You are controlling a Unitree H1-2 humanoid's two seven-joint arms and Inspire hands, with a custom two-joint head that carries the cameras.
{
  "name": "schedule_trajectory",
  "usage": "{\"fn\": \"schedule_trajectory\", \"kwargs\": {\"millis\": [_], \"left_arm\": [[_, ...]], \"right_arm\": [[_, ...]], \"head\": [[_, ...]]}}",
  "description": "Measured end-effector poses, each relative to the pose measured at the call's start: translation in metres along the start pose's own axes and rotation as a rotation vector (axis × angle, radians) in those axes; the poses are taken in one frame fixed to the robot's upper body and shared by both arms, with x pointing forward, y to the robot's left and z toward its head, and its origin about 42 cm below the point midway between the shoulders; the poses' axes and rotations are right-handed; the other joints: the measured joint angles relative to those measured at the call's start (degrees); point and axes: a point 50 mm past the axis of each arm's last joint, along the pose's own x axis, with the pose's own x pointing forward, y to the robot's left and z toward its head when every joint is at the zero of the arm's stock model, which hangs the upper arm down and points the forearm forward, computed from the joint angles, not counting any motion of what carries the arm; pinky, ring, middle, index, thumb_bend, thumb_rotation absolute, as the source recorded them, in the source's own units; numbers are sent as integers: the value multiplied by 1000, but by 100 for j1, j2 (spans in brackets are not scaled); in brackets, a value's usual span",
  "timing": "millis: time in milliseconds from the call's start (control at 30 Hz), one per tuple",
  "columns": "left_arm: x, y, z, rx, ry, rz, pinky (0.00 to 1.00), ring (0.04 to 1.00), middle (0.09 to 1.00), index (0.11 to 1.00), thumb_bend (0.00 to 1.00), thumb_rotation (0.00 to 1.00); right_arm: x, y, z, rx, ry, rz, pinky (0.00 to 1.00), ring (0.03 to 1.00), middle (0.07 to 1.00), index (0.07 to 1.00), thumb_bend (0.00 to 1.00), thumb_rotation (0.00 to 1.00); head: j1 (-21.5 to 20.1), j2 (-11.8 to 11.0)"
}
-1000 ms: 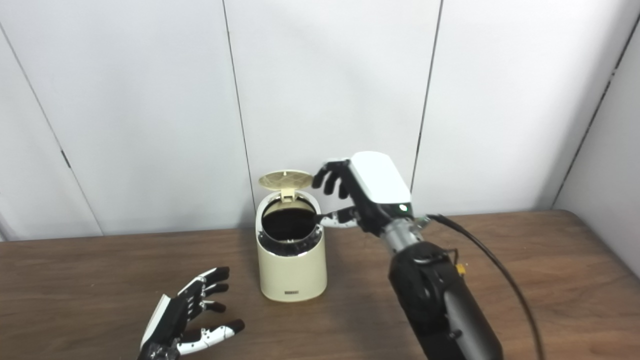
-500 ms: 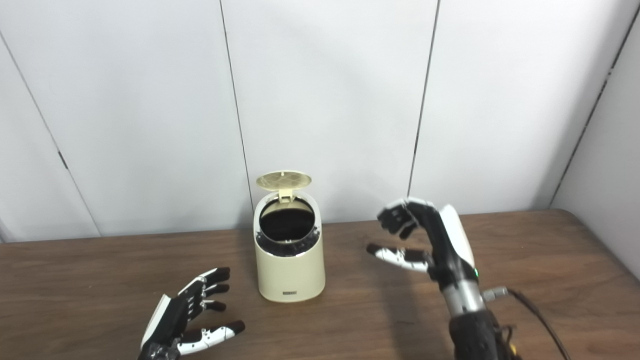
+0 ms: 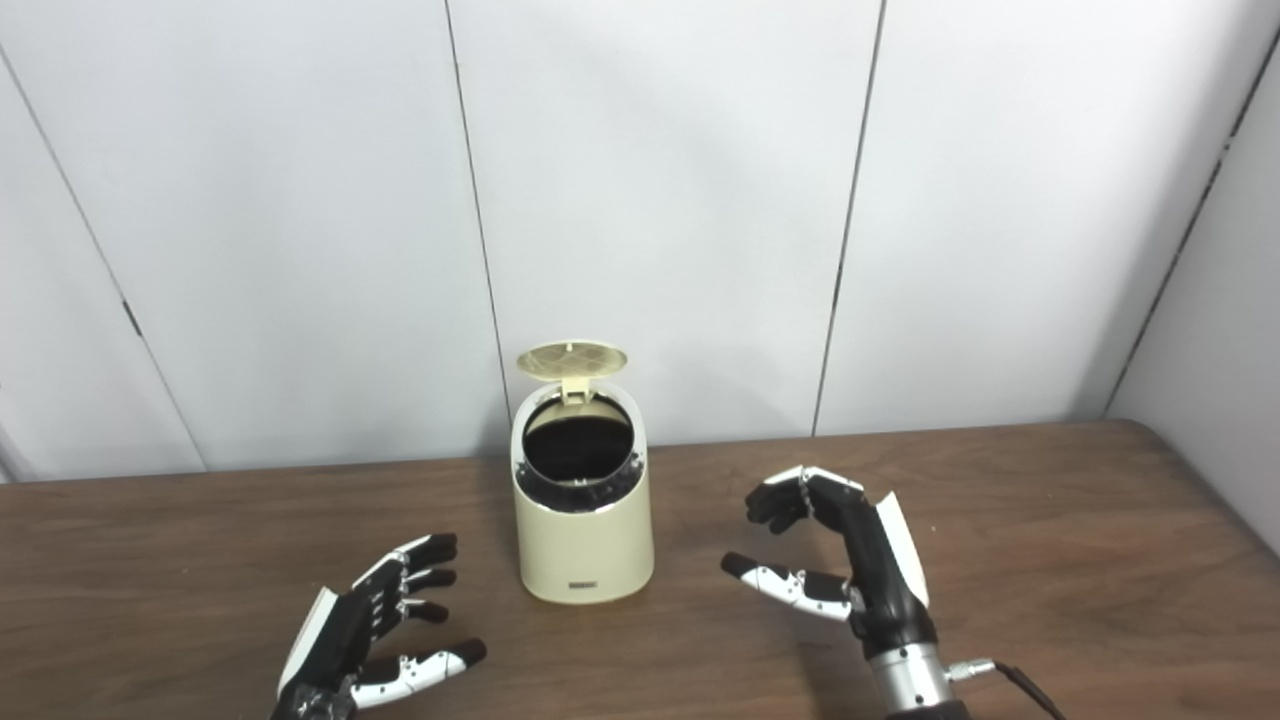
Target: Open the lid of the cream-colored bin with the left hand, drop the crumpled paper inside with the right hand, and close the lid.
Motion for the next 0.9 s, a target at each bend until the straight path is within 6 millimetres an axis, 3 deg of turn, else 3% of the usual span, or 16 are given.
{"fn": "schedule_trajectory", "kwargs": {"millis": [167, 367, 633, 900], "left_arm": [[0, 0, 1, -1, -10, 3, 624, 766, 829, 856, 773, 97], [0, -2, 1, -5, -12, 9, 608, 767, 826, 852, 781, 108], [1, -7, 1, -13, -13, 5, 624, 777, 835, 859, 781, 79], [2, -2, 9, 131, -41, 49, 632, 781, 829, 847, 743, 173]], "right_arm": [[-10, 8, 0, 38, 11, -33, 444, 527, 496, 497, 526, 0], [-13, 1, -4, 72, 17, -64, 457, 538, 493, 500, 526, 0], [-16, -3, -9, 80, 26, -65, 445, 522, 493, 501, 525, 0], [-16, -1, -8, 65, 21, -56, 444, 525, 496, 497, 526, 0]], "head": [[123, -9], [404, -35], [457, -61], [448, -97]]}}
